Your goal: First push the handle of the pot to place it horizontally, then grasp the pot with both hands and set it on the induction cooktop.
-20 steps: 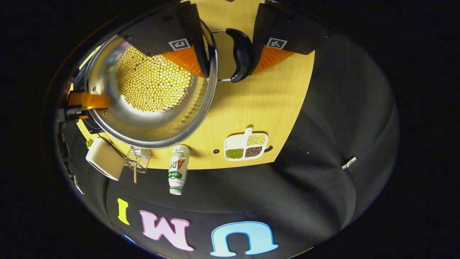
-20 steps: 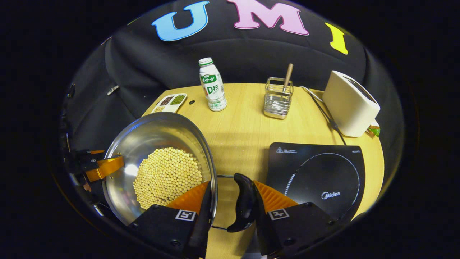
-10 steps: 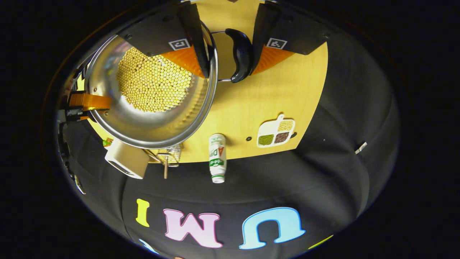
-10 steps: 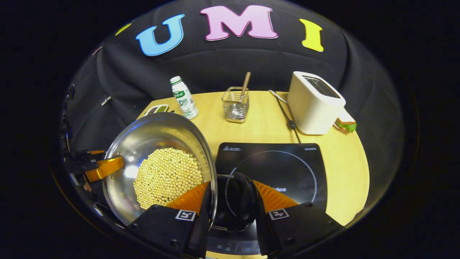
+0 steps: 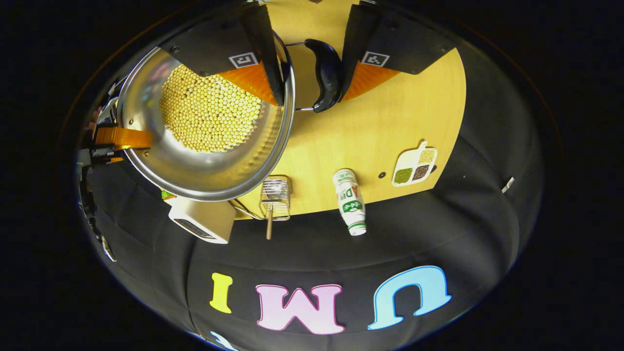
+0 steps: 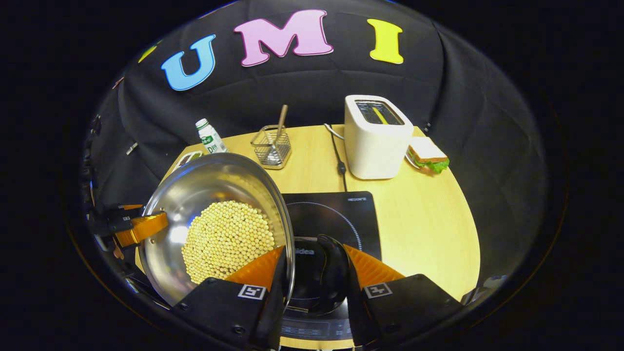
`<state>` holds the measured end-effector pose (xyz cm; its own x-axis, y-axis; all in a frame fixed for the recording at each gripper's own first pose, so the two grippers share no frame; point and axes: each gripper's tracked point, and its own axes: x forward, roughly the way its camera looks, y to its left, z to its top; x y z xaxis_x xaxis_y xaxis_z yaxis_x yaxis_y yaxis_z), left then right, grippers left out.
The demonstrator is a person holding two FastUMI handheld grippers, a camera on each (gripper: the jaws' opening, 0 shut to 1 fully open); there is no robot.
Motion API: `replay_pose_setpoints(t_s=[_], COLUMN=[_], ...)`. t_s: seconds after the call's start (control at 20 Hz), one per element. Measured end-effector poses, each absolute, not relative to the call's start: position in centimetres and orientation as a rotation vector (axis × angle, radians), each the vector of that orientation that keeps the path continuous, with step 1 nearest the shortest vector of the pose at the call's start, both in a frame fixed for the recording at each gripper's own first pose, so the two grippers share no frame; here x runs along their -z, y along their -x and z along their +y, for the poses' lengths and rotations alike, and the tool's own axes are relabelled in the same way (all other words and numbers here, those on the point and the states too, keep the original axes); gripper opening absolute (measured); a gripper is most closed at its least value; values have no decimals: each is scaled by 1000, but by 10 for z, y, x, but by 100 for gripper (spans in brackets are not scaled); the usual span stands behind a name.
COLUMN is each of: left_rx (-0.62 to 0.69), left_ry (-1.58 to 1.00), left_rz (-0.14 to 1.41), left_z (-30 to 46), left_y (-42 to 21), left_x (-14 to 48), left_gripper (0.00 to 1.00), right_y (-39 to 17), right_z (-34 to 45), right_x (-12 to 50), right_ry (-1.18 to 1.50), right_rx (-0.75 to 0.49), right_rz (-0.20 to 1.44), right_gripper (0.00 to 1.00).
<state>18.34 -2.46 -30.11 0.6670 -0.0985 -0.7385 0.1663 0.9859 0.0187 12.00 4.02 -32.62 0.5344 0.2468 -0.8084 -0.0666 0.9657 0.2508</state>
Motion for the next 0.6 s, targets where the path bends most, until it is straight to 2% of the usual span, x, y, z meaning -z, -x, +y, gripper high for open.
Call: replay_pose_setpoints(t_s=[0.05,0.1,0.15,0.25,0.35,0.4,0.45,0.6], left_rx=[154,157,161,167,170,171,172,172], left_ry=[-85,-82,-81,-80,-77,-76,-75,-80], left_rz=[829,830,830,834,841,844,848,861], left_z=[-35,-44,-53,-70,-83,-89,-95,-107], left_y=[-186,-189,-191,-196,-201,-202,-204,-210], left_x=[302,304,306,309,316,319,323,333], left_gripper=[59,59,62,59,62,62,62,62], right_y=[-122,-124,-126,-128,-129,-129,-130,-133], right_z=[31,23,14,0,-13,-18,-23,-31], right_x=[328,330,331,338,345,349,354,366], right_ry=[-197,-196,-196,-198,-201,-203,-204,-210], right_rx=[-183,-179,-174,-166,-161,-160,-159,-157], right_rz=[992,992,993,1002,1014,1019,1026,1044], right_gripper=[53,58,58,58,58,53,58,58])
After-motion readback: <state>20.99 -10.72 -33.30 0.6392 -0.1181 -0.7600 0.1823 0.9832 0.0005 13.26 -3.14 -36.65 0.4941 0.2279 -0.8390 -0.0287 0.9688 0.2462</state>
